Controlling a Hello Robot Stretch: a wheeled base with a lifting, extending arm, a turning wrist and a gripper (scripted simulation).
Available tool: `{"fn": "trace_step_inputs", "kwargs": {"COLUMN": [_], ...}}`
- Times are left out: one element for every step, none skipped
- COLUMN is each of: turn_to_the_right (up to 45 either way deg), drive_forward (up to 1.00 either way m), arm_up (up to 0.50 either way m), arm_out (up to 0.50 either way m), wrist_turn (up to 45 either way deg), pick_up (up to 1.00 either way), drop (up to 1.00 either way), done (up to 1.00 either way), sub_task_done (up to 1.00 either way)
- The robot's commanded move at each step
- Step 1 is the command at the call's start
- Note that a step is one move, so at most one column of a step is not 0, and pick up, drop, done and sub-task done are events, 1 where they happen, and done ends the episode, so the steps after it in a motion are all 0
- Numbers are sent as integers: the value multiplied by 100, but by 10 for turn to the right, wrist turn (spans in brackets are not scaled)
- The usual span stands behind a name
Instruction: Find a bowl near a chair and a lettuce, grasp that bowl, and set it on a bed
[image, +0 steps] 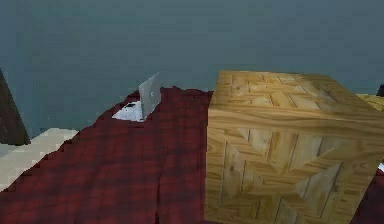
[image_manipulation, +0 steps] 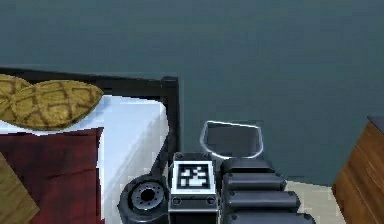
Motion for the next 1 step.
{"fn": "trace_step_inputs", "kwargs": {"turn_to_the_right": [-120], "drive_forward": [0], "arm_up": [0], "arm_out": [0], "wrist_turn": [0], "pick_up": [0], "drop": [0], "done": [0], "sub_task_done": [0]}}
